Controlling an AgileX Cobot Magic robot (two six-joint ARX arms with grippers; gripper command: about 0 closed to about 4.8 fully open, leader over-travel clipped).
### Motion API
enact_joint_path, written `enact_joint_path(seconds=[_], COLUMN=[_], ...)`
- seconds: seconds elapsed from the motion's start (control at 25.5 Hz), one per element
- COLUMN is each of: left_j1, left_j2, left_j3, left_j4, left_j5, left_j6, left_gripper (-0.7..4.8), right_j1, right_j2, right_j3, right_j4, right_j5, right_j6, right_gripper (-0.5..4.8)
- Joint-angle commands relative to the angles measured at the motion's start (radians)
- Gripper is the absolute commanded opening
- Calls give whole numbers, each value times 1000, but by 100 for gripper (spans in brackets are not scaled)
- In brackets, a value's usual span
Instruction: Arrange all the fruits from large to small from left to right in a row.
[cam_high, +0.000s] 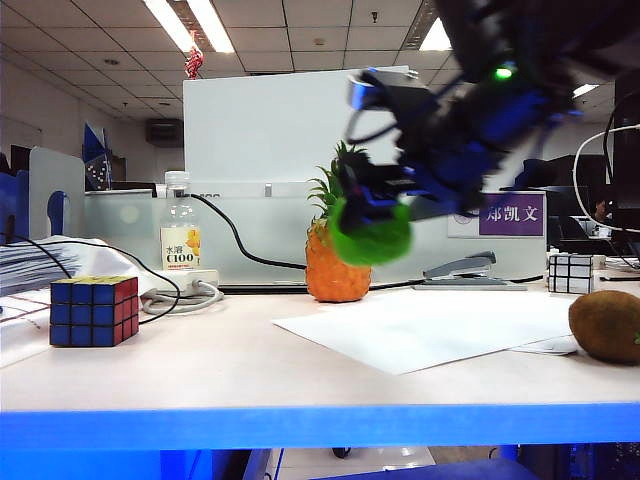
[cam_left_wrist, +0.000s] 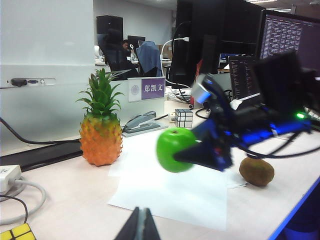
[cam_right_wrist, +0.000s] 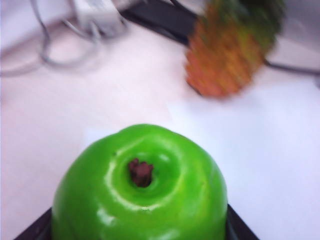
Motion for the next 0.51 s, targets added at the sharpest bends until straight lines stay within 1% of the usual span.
enact_joint_path(seconds=[0.04, 0.12, 0.27, 0.51], left_j1=[0, 0, 0, 0], left_j2=[-2, -2, -2, -2], left_j3=[1, 1, 1, 1], left_j4=[12, 12, 12, 12], left_j5=[1, 2, 7, 8], left_j6=[0, -1, -1, -1], left_gripper=[-6, -6, -6, -6], right_j1=[3, 3, 11, 75], right_j2=[-45, -53, -53, -53], right_j3=[-64, -101, -143, -162], right_j4=[16, 6, -18, -29], right_j5=[48, 73, 72, 76], right_j6=[0, 2, 31, 31], right_gripper=[-6, -6, -6, -6])
